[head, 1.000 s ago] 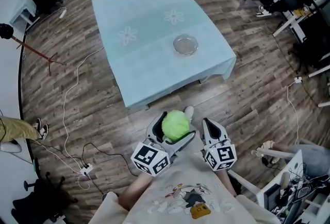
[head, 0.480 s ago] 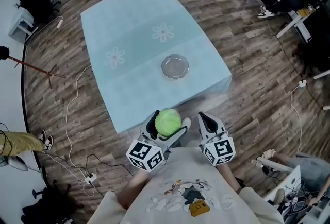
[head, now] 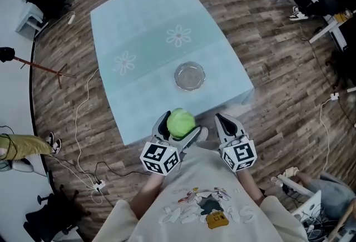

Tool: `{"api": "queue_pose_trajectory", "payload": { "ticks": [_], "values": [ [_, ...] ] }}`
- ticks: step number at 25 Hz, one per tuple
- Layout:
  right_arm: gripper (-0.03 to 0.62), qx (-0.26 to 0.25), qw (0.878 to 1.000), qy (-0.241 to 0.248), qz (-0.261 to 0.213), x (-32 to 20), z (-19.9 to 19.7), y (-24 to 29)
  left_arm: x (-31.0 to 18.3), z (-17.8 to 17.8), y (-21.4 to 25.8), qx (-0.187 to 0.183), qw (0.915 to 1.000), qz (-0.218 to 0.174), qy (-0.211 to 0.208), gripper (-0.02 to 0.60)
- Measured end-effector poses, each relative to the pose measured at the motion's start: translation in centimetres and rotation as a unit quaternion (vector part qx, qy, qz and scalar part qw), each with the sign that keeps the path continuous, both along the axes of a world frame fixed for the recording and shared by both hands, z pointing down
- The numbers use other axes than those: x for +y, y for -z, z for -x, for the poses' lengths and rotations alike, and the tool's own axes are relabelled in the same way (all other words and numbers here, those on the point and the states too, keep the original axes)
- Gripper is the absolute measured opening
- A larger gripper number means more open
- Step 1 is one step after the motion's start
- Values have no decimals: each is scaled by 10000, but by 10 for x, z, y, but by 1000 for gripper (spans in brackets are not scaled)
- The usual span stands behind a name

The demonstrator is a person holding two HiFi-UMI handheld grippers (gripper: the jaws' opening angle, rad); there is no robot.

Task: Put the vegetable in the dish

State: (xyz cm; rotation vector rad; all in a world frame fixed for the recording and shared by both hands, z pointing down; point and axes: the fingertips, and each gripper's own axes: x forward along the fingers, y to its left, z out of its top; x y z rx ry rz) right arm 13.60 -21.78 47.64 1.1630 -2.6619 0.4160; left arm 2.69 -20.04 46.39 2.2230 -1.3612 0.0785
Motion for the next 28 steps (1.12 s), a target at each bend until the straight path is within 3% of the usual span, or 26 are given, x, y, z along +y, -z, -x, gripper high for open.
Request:
{"api": "queue_pose_trajectory", "payload": {
  "ticks": [6,17,28],
  "values": [
    [19,-43,9994,-61,330,2,-2,-16,-53,9,-39,-605,9981,96,22,525],
    [18,104,9967,-472,646,-22,-22,-30,-132,-5,-134,-977,9928,608,-345,525],
    [18,187,9924,-951,764,-48,-36,-31,-201,-12,-240,-1569,9710,1694,-612,525]
  ]
}}
